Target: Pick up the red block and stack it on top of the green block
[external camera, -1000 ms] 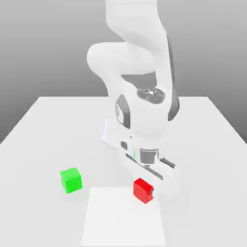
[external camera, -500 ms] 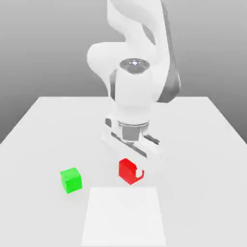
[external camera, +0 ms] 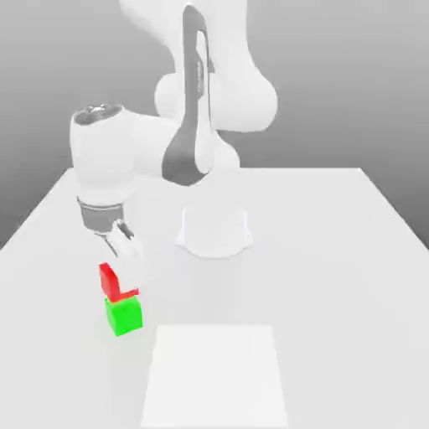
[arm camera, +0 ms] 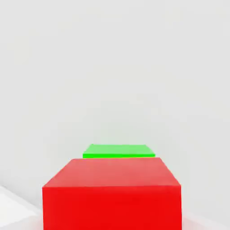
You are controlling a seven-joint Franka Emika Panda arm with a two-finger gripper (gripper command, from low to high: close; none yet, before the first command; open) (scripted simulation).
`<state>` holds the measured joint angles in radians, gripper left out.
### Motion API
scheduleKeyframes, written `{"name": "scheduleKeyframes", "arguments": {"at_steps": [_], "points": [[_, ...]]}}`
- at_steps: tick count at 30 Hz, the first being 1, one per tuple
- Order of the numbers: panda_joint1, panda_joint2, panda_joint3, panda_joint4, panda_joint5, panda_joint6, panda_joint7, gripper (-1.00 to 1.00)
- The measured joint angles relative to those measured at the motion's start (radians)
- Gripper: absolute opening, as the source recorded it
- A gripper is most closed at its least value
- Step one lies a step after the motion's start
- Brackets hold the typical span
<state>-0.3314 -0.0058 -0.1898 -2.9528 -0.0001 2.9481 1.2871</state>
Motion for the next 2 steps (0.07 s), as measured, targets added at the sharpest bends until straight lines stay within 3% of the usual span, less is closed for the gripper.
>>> {"name": "scheduleKeyframes", "arguments": {"at_steps": [2], "points": [[0.007, 0.000, 0.000, 0.000, 0.000, 0.000, 0.000, 1.00]]}}
